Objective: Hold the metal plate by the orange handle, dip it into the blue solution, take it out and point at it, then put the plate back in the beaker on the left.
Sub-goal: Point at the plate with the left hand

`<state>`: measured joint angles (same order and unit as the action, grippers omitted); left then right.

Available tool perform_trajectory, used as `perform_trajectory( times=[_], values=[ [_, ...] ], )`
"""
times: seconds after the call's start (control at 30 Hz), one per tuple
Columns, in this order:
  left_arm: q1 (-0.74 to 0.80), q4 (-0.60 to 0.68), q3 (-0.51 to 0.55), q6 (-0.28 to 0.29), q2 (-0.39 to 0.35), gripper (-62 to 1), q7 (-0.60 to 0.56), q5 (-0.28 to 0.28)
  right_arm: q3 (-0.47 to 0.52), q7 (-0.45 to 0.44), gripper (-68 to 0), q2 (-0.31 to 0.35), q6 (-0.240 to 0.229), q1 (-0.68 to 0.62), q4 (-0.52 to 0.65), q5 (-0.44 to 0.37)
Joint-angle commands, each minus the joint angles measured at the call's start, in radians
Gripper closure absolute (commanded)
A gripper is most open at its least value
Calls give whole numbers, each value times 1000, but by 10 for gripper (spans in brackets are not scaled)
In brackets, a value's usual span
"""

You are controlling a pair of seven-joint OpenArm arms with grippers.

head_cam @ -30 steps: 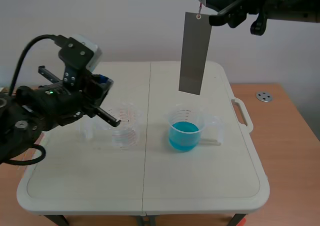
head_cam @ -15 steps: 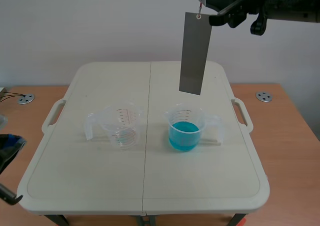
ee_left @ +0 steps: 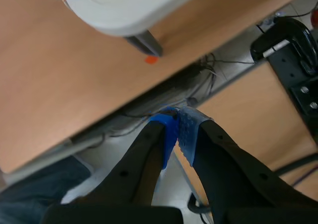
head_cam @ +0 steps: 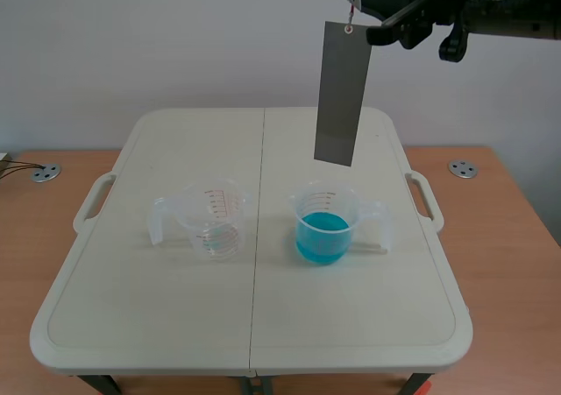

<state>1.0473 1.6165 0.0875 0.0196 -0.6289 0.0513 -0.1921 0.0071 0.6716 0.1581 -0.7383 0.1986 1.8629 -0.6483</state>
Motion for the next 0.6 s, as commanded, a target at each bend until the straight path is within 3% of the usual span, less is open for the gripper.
perform_trajectory(
  times=[0.0,0.23,0.57],
  values=[
    [11,11,-3,8,3,-17,-10,-11,-2,-15,-15,5,-7,11,-4,-11],
    [42,-24,-27,80,2,-16,-7,-19,-2,-23,-15,5,-7,11,-38,-11],
    [41,-90,-117,111,3,-16,-10,-33,-28,-36,-15,5,-7,11,-103,-11]
  ],
)
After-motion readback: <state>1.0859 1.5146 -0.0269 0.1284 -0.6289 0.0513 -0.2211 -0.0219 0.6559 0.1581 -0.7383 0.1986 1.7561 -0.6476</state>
